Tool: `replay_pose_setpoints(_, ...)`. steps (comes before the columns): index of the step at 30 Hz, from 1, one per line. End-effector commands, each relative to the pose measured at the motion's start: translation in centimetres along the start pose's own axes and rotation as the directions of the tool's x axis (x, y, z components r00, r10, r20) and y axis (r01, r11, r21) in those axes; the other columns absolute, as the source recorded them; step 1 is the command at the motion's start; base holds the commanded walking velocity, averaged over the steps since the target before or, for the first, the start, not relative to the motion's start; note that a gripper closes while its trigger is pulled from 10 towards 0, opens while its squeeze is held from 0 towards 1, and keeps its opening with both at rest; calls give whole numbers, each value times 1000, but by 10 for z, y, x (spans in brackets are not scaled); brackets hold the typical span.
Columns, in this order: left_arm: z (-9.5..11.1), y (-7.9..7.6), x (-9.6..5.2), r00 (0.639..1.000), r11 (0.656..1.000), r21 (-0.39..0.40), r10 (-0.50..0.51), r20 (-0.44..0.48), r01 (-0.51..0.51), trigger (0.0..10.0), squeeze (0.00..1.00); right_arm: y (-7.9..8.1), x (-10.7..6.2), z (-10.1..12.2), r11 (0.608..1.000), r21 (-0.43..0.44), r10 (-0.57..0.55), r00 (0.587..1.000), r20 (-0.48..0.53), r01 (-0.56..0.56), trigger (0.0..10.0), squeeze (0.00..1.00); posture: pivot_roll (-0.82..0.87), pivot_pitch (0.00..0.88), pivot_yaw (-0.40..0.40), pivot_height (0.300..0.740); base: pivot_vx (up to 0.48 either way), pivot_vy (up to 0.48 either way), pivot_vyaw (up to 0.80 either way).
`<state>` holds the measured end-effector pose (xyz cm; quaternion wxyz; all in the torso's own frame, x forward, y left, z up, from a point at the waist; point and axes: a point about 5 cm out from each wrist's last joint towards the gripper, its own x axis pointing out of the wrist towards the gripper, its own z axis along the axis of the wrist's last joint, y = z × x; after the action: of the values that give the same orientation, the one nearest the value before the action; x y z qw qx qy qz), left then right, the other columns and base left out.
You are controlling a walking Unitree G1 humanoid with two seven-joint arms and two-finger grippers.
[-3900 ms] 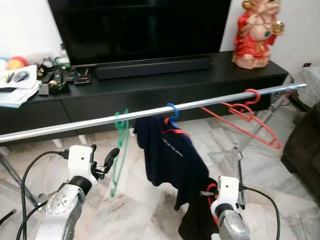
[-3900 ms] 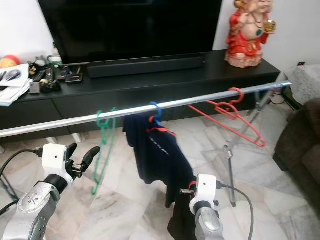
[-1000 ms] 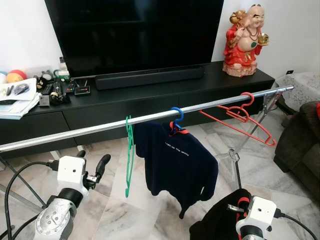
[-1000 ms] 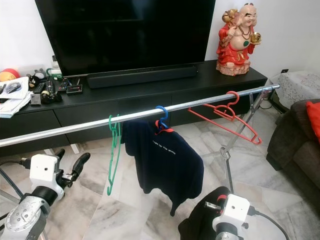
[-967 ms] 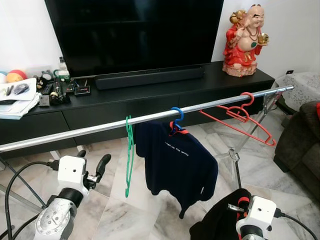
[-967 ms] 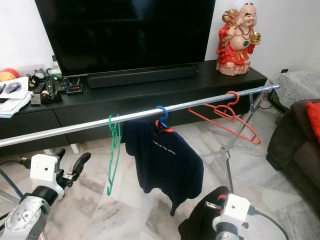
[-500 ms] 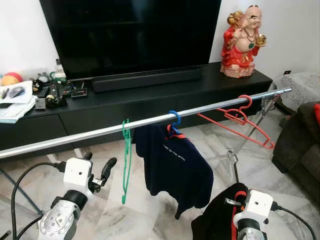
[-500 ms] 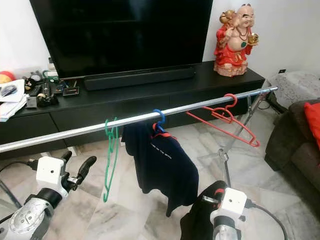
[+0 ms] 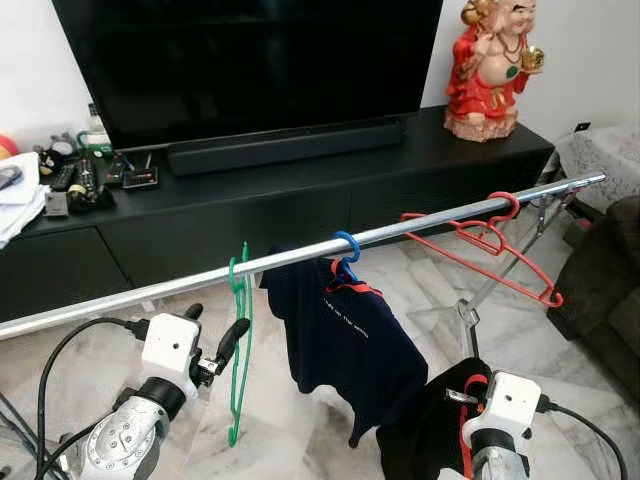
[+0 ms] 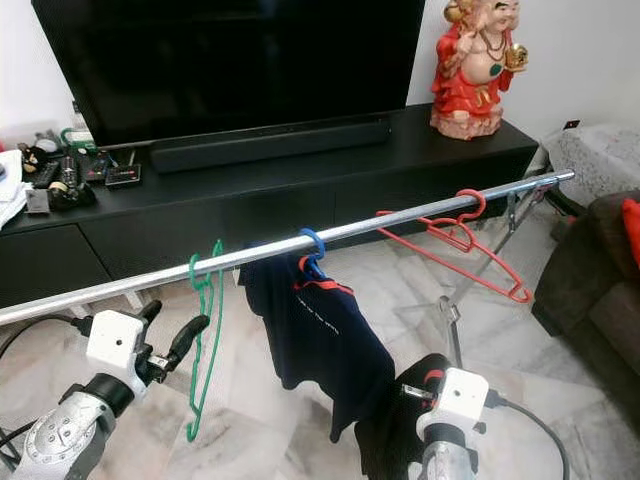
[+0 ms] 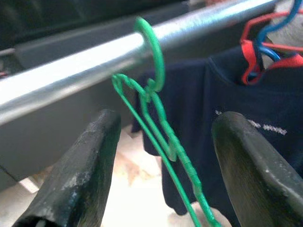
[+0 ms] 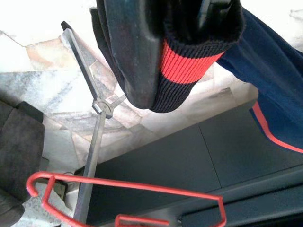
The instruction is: Hang hanger
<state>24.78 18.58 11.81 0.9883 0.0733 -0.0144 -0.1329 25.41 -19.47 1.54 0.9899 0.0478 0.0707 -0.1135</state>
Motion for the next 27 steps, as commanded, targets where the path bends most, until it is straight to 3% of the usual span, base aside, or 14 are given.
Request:
replay_pose_setpoints(1, 2, -3, -2, 999, 999, 9, -32, -6, 32, 10000, 0, 2, 1, 0, 1000, -4, 9, 1000, 0, -9, 10000, 0, 46, 71, 23, 740, 0, 0, 0)
replay_pose_setpoints(2, 1, -8, -3, 996, 996, 27, -84, -23, 85, 10000, 0, 3, 1, 0, 1000, -6, 15, 1000, -4, -15, 10000, 0, 47, 73, 22, 740, 0, 0, 0)
replay_pose_setpoints(7, 2, -15, -4, 989, 989, 36, -142, -36, 143, 10000, 0, 4, 1, -1, 1000, -8, 23, 1000, -7, -23, 10000, 0, 50, 74, 18, 740, 0, 0, 0)
replay_pose_setpoints(27, 3, -20, -3, 988, 988, 31, -152, -37, 153, 10000, 0, 6, 3, -2, 999, 8, 34, 999, -21, -33, 10000, 0, 42, 84, 17, 740, 0, 0, -40)
